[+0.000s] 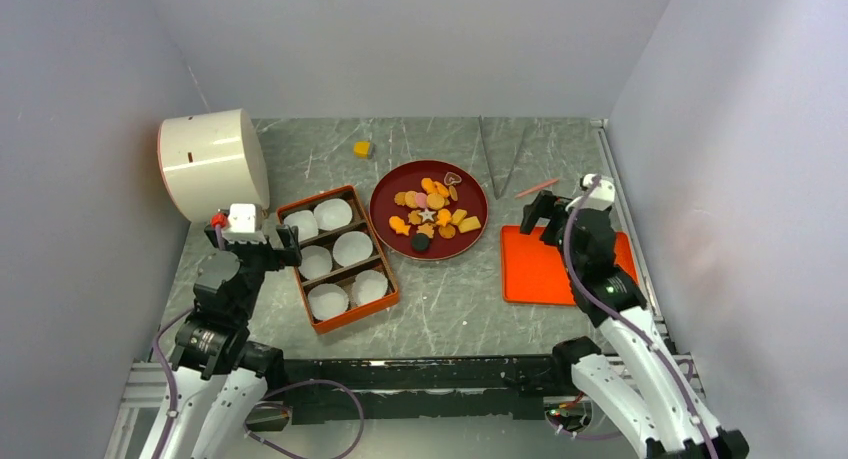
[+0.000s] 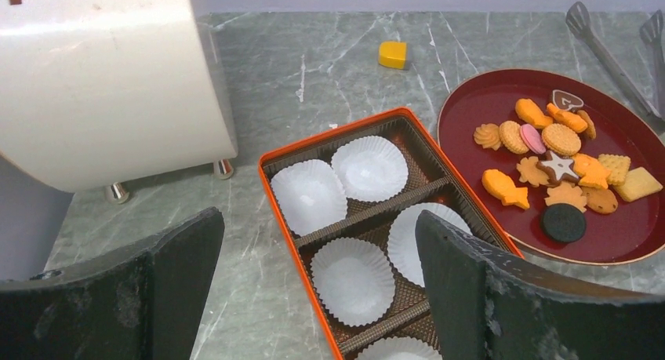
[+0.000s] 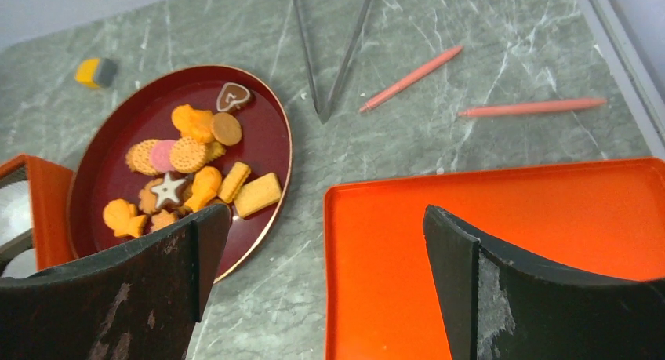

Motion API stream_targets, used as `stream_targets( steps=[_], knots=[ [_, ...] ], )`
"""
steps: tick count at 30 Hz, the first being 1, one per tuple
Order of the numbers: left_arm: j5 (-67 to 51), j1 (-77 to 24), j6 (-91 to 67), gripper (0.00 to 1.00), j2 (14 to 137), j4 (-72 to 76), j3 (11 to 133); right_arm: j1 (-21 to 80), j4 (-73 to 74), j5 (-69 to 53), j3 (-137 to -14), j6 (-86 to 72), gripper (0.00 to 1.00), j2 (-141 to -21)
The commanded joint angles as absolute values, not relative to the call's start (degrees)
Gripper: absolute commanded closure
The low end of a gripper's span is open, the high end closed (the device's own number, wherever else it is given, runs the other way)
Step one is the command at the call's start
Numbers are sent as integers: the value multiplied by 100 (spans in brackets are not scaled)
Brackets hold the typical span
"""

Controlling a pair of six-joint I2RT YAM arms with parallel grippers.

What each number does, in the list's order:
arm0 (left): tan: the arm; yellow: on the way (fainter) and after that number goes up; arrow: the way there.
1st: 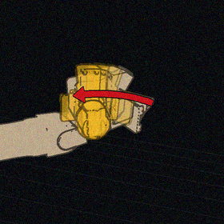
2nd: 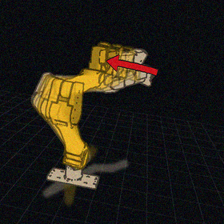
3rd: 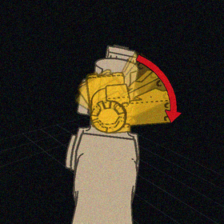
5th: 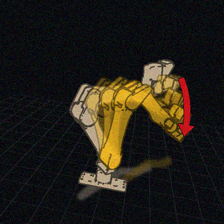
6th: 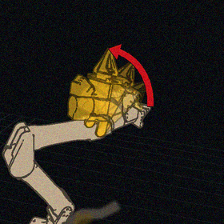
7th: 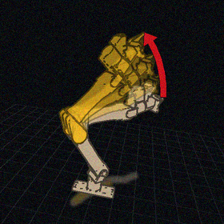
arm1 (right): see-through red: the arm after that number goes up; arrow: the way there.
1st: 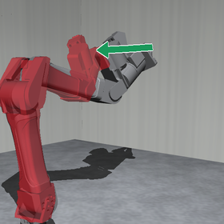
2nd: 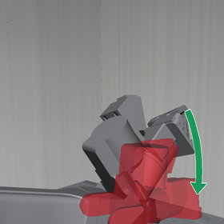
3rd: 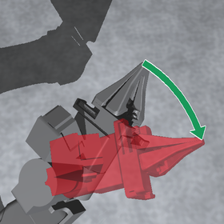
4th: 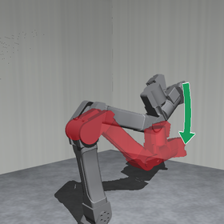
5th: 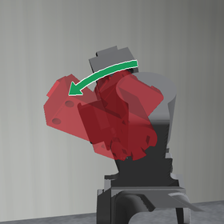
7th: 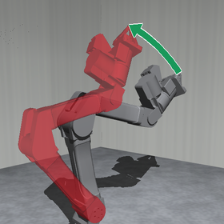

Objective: Pack the cookies

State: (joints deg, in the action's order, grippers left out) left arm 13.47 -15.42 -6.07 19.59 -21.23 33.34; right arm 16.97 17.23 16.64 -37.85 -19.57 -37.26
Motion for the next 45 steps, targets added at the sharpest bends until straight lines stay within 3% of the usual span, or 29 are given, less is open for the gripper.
stream_targets(
  steps=[1, 16, 30, 40, 45],
  knots=[
    [1063, -1544, -418, 3, 2094, -1613, 3285, 1707, 985, 1851, -3852, -2000, 0, -4382],
    [891, -1938, -409, 3, 1568, -1266, 3063, 1623, -377, 2585, -5081, -2033, 4, -7900],
    [739, -1925, -221, 3, 2141, -1389, 3261, 1363, -461, 2777, -7483, -2085, 31, -11212],
    [750, -1925, -189, 3, 2425, -1441, 3279, 1288, -459, 2857, -8443, -2081, 45, -12395],
    [839, -1916, -211, 3, 2460, -1450, 3278, 1259, -397, 2870, -8777, -2033, 58, -12768]
  ],
)
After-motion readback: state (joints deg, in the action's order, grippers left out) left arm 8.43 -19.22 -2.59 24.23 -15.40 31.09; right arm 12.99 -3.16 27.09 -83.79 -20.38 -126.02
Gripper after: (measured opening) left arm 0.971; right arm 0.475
